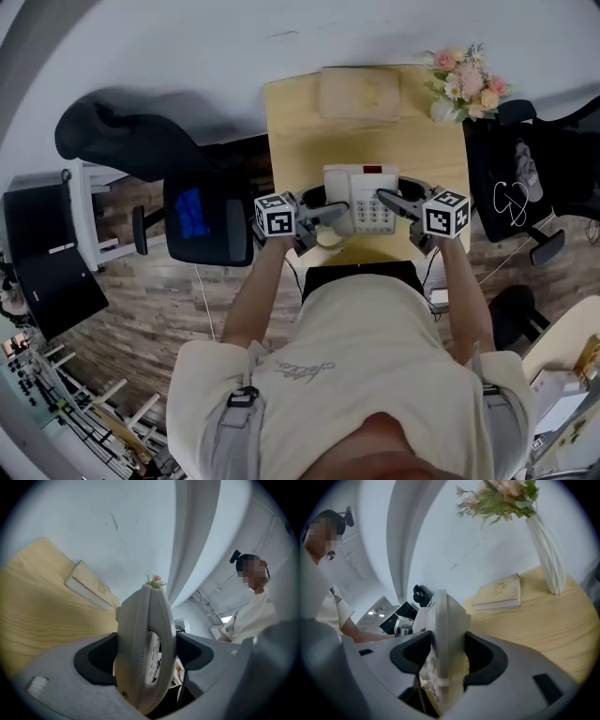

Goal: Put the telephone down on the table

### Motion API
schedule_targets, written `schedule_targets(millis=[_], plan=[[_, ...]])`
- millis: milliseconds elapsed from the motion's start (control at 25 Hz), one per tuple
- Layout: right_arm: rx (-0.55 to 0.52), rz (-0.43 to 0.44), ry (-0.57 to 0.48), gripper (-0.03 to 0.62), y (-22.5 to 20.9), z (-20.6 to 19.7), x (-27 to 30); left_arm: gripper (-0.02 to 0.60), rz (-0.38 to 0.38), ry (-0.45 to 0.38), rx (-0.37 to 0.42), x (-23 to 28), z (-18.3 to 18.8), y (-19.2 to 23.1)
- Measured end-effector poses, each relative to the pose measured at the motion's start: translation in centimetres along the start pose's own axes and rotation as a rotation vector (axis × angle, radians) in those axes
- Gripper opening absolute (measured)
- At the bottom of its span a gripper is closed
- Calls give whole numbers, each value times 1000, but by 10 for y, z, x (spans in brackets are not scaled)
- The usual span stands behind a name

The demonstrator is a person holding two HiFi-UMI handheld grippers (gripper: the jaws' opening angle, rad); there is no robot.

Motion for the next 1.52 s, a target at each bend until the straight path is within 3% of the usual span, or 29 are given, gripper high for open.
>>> schedule_targets(millis=[360,840,1520], plan=[[118,-21,-17,229,-65,2,-3,387,10,82,-56,49,16,45],[213,24,44,230,-123,5,19,387,89,75,-133,68,19,89],[306,-14,112,233,-159,4,38,387,183,42,-312,78,17,114]])
Point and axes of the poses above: the fingertips, and each gripper's own axes: x forward along the fingers, y to its left, z out of its top, the point moved 8 cm from there along -x, backward along the fingers, and after that the axes turned 8 degrees about z, right-handed, at the moved point
